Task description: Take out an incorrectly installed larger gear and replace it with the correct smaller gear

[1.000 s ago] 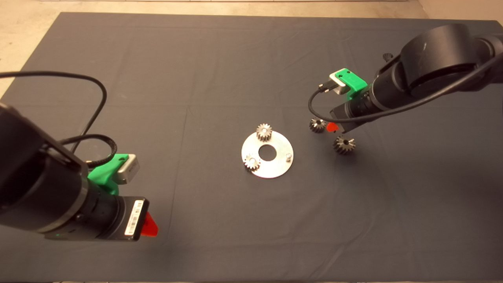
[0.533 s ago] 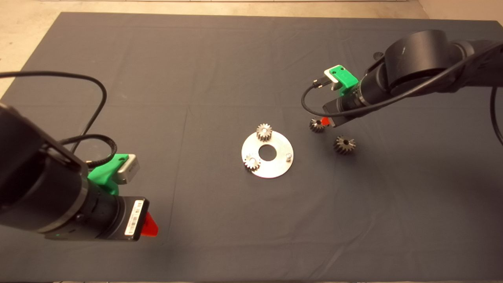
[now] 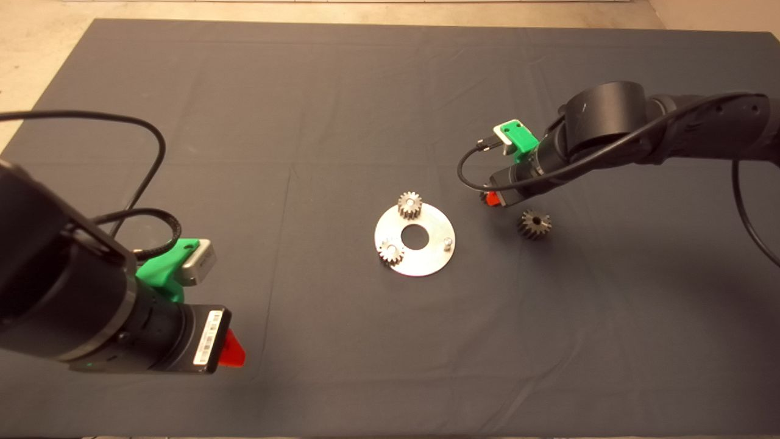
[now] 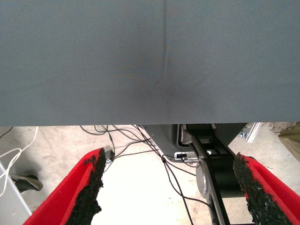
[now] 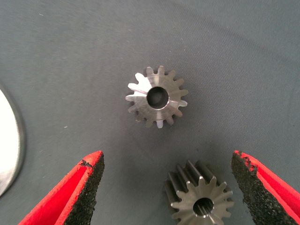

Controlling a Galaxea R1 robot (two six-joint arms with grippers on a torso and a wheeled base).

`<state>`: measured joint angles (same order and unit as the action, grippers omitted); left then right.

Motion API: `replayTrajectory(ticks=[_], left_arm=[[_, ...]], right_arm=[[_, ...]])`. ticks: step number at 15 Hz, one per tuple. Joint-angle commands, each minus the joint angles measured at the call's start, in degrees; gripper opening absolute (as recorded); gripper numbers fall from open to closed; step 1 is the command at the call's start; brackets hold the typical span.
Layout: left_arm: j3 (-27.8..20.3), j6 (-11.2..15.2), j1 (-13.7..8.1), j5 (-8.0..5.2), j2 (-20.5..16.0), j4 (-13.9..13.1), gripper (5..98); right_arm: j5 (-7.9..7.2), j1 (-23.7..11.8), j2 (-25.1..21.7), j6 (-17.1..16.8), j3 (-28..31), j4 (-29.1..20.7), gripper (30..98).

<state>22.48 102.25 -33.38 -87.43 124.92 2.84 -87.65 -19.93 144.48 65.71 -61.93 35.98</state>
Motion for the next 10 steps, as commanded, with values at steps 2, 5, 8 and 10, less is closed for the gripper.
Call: replayTrajectory(ticks=[2, 5, 8, 10], left_arm=[[0.0, 0.3, -0.9, -7.57, -0.1, -0.8, 69.0], [-0.2, 0.3, -0.8, -7.57, -0.1, -0.8, 69.0], [-0.3, 0.3, -0.8, -7.57, -0.1, -0.8, 69.0], [-0.3, 0.3, -0.8, -7.57, -0.1, -0.8, 69.0]], right_arm=[[-7.35, 0.1, 0.9, -0.2, -0.8, 2.9, 75.2], [-7.35, 0.4, 0.9, -0.2, -0.8, 3.9, 78.1], [-7.35, 1.5, 1.0, -0.2, -1.0, 6.4, 82.4], [-7.35, 2.5, 1.2, -0.2, -1.5, 8.2, 82.4]])
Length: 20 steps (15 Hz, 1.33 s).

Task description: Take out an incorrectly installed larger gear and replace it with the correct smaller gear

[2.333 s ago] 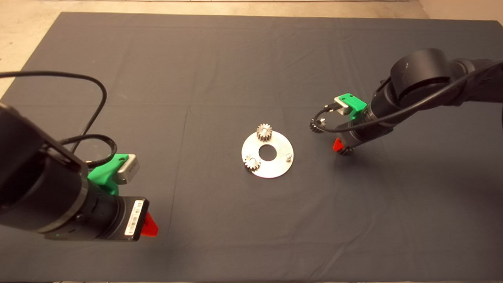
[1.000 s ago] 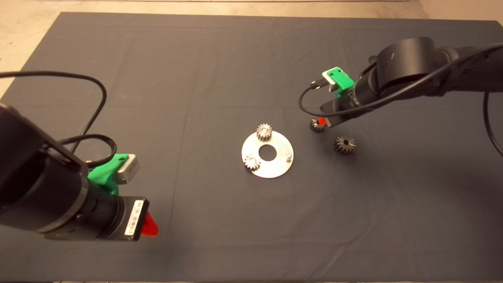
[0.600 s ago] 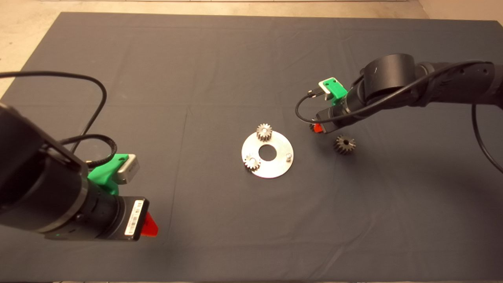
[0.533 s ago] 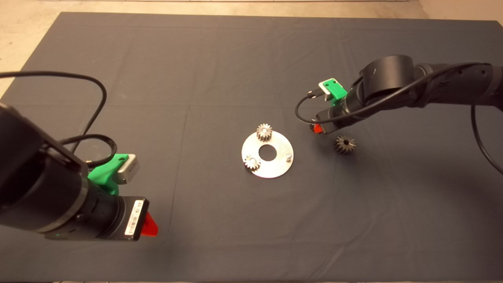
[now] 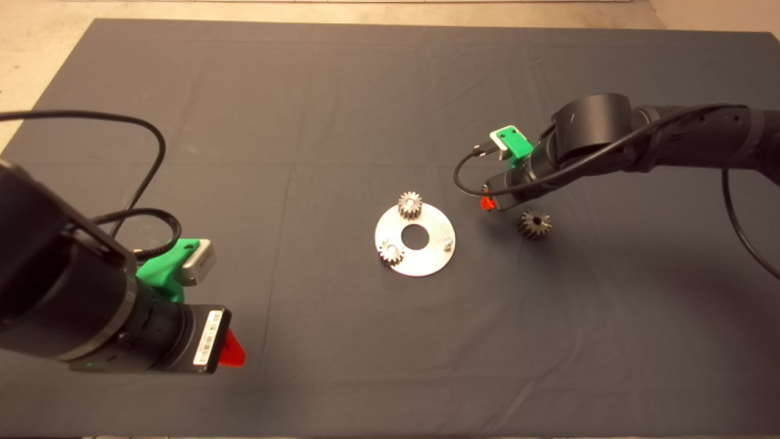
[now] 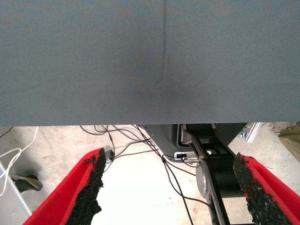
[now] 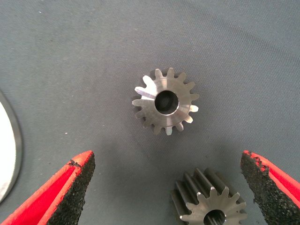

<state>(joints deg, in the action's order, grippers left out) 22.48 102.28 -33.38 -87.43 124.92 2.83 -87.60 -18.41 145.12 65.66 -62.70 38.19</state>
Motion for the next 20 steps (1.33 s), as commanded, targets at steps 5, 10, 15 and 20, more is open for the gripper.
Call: replayTrajectory(ticks=[5, 10, 15, 20], left_arm=[[-0.1, 0.3, -0.8, -7.57, 0.0, -0.8, 69.0], [-0.1, 0.3, -0.8, -7.57, 0.0, -0.7, 69.0], [-0.4, 0.3, -0.8, -7.57, 0.1, -0.7, 69.0], [-0.5, 0.3, -0.8, -7.57, 0.1, -0.7, 69.0]], right_arm=[[-7.4, 2.3, 0.2, -0.2, -1.6, 8.9, 82.4], [-7.4, 4.7, 1.3, -0.2, -4.6, 13.0, 82.4], [-7.4, 6.1, 1.4, 0.1, -4.9, 15.6, 82.4], [-7.4, 5.8, 5.2, 0.5, -5.8, 16.6, 82.4]])
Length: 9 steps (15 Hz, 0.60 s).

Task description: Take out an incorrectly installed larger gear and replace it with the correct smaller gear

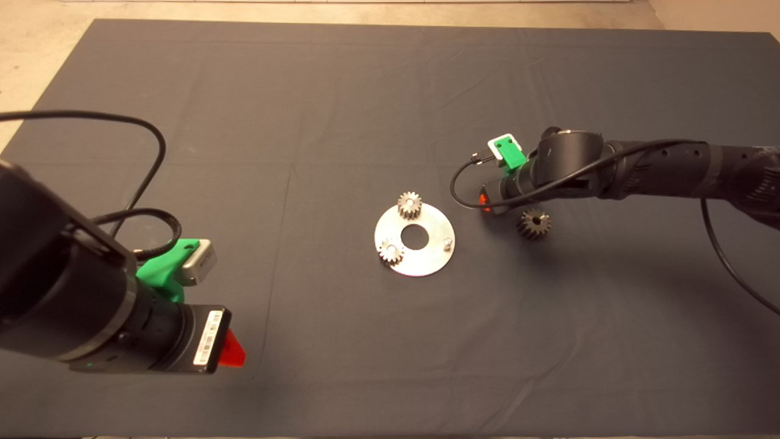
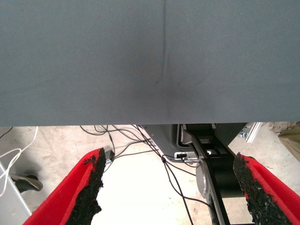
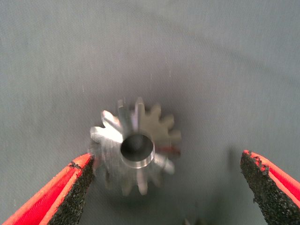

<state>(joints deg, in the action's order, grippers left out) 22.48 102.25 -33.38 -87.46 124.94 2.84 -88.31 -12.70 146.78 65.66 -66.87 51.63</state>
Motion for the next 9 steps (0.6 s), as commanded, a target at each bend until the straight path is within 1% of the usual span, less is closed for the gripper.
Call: replayTrajectory(ticks=[1, 5, 9], left_arm=[[-0.5, 0.3, -0.8, -7.55, 0.1, -0.7, 69.0], [-0.3, 0.4, -0.8, -7.55, 1.2, -0.7, 69.0], [-0.3, 1.1, -0.8, -7.55, 2.5, -0.7, 69.0]], right_arm=[[-6.69, 0.0, 4.4, 0.5, -1.8, 3.1, 82.4], [-6.69, 0.0, 5.6, 0.6, -2.6, 3.1, 82.4], [-6.69, -0.1, 5.1, 0.6, -2.6, 3.0, 82.4]])
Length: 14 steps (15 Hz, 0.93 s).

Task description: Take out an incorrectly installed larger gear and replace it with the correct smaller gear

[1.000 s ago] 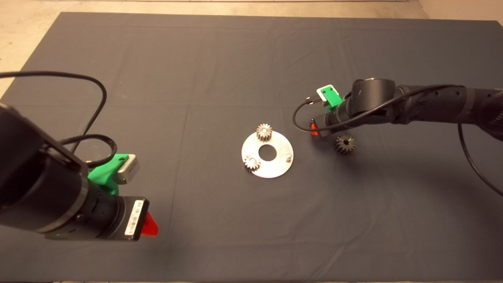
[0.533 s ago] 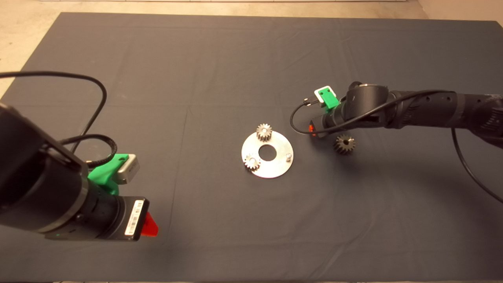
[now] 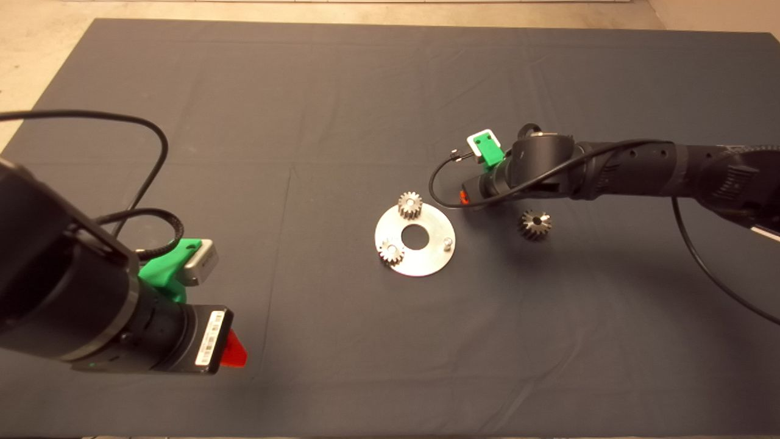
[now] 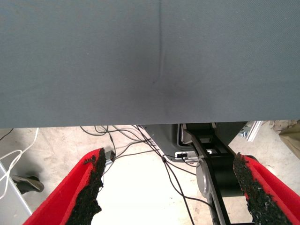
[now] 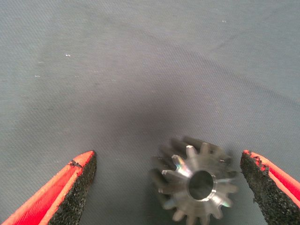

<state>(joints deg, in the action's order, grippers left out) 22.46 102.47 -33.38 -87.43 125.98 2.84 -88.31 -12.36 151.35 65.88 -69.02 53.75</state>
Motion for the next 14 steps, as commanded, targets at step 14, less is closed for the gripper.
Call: replayTrajectory(ticks=[14], left_arm=[[0.6, 0.8, -0.8, -7.57, 2.0, -0.6, 69.0]], right_arm=[[-6.69, -0.6, -3.1, 0.5, 0.4, 0.7, 76.1]])
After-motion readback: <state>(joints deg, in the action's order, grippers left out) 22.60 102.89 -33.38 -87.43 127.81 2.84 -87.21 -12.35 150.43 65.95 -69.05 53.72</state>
